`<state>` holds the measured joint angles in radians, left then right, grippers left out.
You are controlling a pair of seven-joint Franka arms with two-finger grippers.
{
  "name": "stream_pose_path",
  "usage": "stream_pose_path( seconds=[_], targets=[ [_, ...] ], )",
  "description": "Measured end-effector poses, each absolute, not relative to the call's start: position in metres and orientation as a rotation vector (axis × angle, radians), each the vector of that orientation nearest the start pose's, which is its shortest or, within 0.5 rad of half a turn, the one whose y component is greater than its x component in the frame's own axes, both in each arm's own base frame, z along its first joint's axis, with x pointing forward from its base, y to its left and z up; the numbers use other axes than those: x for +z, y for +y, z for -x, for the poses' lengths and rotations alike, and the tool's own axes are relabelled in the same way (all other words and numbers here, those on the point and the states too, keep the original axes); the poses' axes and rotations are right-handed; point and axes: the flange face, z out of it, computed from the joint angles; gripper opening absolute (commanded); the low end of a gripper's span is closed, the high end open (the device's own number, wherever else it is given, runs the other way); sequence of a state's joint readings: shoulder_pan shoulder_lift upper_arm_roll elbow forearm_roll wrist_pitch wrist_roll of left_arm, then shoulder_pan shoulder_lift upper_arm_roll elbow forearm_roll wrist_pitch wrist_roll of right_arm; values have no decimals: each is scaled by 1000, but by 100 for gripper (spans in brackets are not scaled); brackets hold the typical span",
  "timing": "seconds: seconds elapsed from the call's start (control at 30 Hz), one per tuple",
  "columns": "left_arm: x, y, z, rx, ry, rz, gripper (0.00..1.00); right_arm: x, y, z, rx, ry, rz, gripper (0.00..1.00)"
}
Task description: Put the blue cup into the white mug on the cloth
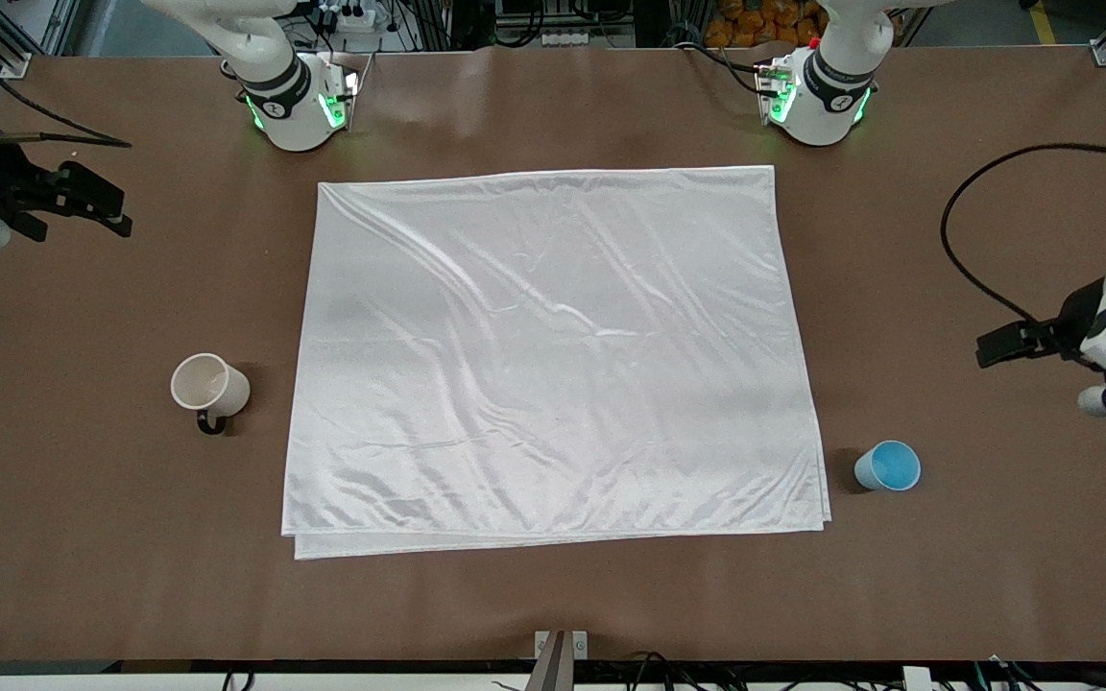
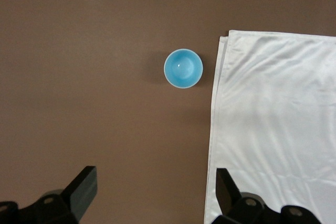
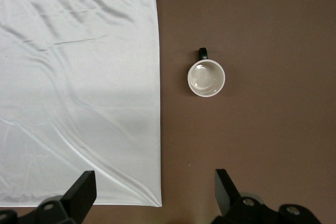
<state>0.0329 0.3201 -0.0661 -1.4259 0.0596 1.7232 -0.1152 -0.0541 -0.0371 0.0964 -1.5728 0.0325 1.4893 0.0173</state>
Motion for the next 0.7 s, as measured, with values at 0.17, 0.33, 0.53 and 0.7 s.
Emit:
stream_pose_path(
  seconds=[0.17, 0.33, 0.53, 0.7],
  targets=[
    [453, -1, -674, -11, -133, 3106, 100, 625, 26, -538, 124, -40, 3111, 100],
    [397, 9, -681, -16, -146, 3110, 100, 605, 25, -544, 197, -39, 3106, 100],
    [345, 12, -690, -4, -150, 3116, 100, 572, 20, -561, 278, -26, 3097, 100],
    [314, 14, -694, 18, -137, 3104, 100, 542, 10, -574, 341, -3, 3087, 100]
  ],
)
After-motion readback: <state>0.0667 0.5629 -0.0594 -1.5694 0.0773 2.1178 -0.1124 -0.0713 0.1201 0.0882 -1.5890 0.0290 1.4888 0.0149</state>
